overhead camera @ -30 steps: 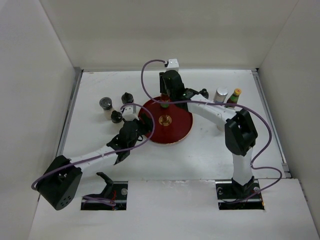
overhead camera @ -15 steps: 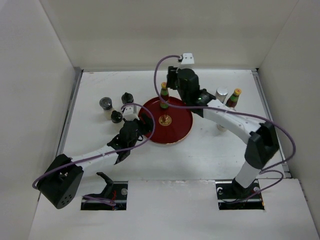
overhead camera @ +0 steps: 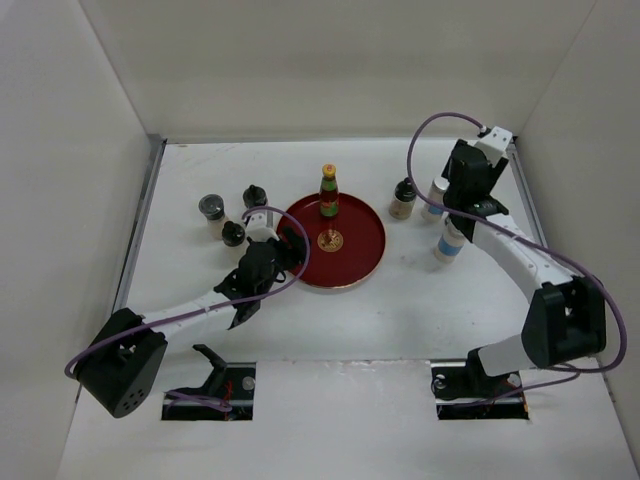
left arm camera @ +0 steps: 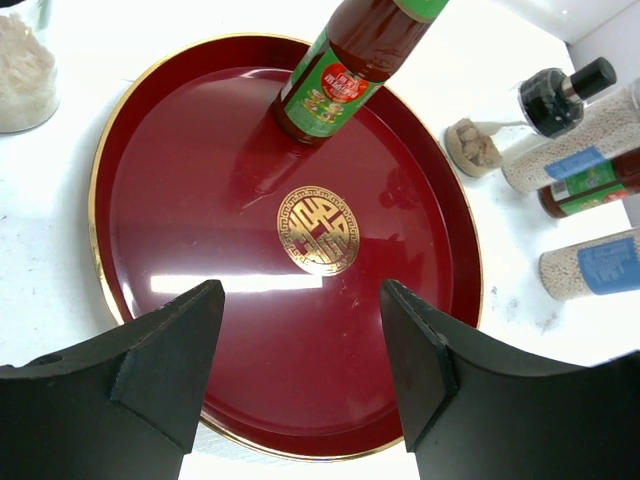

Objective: Organize the condiment bottles

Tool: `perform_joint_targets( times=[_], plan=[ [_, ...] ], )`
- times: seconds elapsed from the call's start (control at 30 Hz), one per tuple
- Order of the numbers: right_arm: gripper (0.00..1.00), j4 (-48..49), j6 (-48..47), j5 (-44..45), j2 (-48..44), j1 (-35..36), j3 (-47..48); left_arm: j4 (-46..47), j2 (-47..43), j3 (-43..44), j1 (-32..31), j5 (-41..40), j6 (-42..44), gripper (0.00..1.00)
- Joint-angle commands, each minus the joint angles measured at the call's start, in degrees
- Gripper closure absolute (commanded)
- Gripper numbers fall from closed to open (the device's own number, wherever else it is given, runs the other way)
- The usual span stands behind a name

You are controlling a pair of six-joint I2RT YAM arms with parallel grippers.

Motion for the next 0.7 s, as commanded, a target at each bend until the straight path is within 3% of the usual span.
perform_joint_targets(
  times=[0.0, 0.33, 0.67],
  plan=[
    [0.3, 0.24, 0.71, -0.05, 1.88, -1.93, -0.65, 3.4, 0.19, -0.31, 0.54, 1.47, -1.2, 0.38],
    [0.32, -1.0, 3.36, -3.49, 4.0, -5.89, -1.35, 3.4, 0.11, -0.4, 0.98, 1.56, -1.29, 0.38],
    [0.43, -1.97, 6.34, -5.25, 5.76, -5.89, -2.23, 3.4, 1.25, -0.05, 0.98, 1.82, -1.37, 0.38]
  ],
)
